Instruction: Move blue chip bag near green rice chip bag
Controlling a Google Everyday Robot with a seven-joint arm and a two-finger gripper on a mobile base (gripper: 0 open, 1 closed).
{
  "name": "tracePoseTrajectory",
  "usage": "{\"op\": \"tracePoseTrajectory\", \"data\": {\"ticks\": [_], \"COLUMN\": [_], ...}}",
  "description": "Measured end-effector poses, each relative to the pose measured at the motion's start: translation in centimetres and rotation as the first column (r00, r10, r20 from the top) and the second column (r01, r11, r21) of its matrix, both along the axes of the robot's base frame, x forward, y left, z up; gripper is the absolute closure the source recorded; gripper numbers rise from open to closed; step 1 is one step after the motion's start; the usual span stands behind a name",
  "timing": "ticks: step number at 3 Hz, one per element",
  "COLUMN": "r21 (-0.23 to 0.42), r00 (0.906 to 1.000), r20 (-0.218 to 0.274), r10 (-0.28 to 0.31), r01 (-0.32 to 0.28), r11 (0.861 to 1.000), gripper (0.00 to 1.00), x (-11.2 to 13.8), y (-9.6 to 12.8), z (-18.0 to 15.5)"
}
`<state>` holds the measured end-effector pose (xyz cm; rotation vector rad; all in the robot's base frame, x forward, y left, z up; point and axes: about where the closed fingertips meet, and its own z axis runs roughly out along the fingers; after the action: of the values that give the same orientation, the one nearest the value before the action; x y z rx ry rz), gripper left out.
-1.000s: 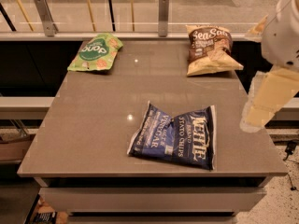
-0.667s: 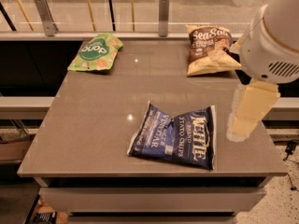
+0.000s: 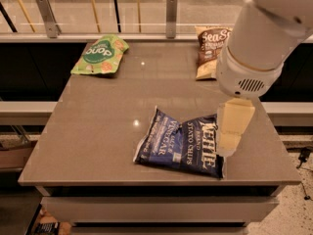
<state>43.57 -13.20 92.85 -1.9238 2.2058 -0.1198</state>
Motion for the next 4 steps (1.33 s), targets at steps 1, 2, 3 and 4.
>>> {"op": "tracePoseTrajectory", "data": {"ticks": [1,2,3,4], "r21": [0.033,0.064,0.079,0.086], "r00": [0.9968,0.9908,0.9817,0.9771], "r20": [-0.069,-0.120,-0.169,-0.191], "r10": [0.041,0.062,0.088,0.093], "r01": [-0.039,-0.055,-0.075,-0.078], "r11": [0.999,0.996,0.994,0.993], "gripper": [0.00,0.00,0.00,0.00], "x": [0.7,0.7,-0.2,-0.8], "y": [1.3,2.2,3.1,3.9], "z": [-2.8,-5.2,-7.4,-8.9]}}
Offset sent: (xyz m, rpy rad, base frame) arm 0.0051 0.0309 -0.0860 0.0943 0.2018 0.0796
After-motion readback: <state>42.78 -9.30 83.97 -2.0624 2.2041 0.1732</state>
